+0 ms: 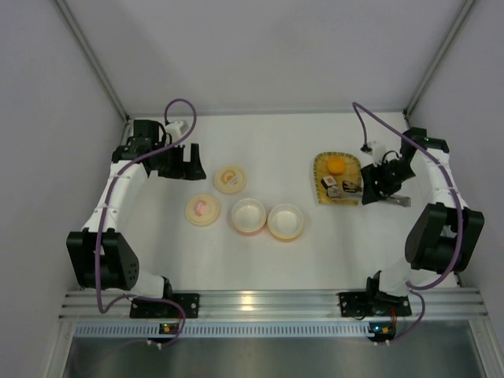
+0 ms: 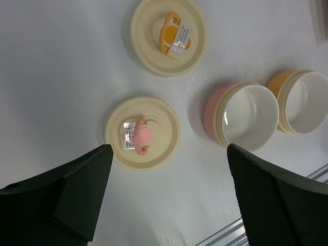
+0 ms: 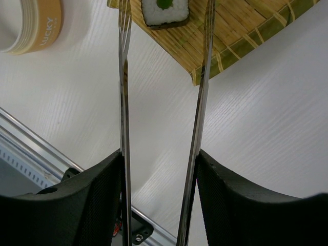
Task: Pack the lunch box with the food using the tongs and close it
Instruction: Pick up the fake food from the plate.
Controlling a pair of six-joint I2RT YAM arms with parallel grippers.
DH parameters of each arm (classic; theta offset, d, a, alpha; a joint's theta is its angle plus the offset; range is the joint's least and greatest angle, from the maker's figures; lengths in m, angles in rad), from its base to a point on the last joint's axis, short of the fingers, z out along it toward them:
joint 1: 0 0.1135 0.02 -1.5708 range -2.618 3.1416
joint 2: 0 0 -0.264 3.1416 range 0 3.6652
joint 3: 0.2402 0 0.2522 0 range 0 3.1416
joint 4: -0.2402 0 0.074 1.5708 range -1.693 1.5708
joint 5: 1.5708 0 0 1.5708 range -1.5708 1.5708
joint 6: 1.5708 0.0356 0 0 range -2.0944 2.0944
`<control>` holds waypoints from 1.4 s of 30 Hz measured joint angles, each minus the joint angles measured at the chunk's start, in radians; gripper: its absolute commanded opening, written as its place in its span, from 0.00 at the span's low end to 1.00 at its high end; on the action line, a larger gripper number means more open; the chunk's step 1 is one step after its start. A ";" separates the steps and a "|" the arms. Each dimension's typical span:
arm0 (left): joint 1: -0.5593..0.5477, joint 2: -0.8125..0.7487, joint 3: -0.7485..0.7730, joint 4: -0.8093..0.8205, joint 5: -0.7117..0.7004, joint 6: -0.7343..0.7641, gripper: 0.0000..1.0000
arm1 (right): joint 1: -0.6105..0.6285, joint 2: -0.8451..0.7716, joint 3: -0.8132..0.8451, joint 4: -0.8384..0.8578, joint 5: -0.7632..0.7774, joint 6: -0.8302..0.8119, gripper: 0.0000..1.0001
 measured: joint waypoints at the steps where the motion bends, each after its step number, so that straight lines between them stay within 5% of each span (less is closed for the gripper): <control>1: 0.000 0.000 0.000 0.000 0.000 0.000 0.98 | 0.000 0.006 0.001 0.001 0.000 0.000 0.55; 12: 0.000 0.000 0.000 0.000 0.000 0.000 0.98 | 0.026 0.032 0.007 0.017 0.000 0.000 0.52; 25: 0.000 0.002 0.000 0.000 -0.001 0.000 0.98 | 0.032 0.032 0.021 0.011 0.005 -0.003 0.31; 35: 0.000 0.002 0.000 -0.001 -0.003 0.000 0.98 | 0.037 -0.013 0.115 -0.046 -0.023 -0.031 0.27; 42: 0.000 0.002 0.000 -0.005 -0.004 0.000 0.98 | 0.208 -0.147 0.129 -0.067 -0.040 -0.029 0.26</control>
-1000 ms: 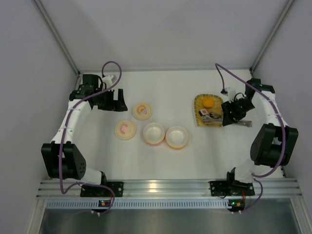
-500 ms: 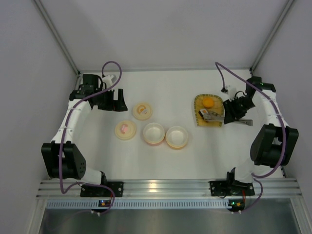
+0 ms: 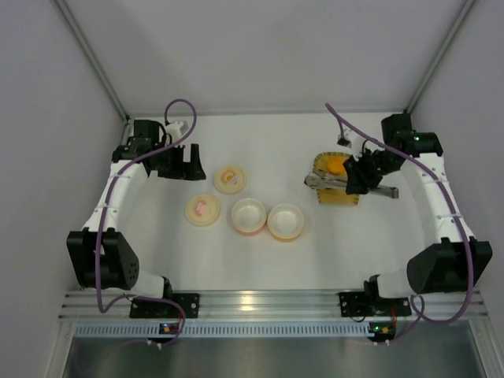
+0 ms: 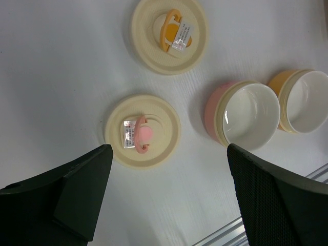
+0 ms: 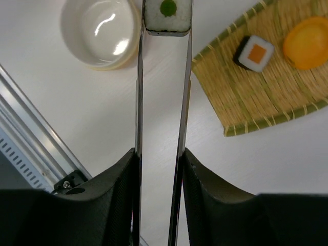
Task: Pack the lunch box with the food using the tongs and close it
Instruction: Pick up the fake food from the plate, then place the fake food in the packing box.
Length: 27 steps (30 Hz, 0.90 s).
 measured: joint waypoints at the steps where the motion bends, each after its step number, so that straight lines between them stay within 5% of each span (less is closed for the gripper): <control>1: 0.000 0.000 0.001 -0.003 0.000 0.000 0.98 | 0.047 -0.020 -0.002 0.002 -0.001 0.005 0.27; 12: 0.000 0.000 0.013 -0.013 -0.003 0.000 0.98 | 0.379 -0.133 -0.136 0.039 0.089 0.055 0.26; 27: 0.000 0.000 0.013 -0.013 -0.004 0.000 0.98 | 0.483 -0.093 -0.231 0.158 0.186 0.088 0.26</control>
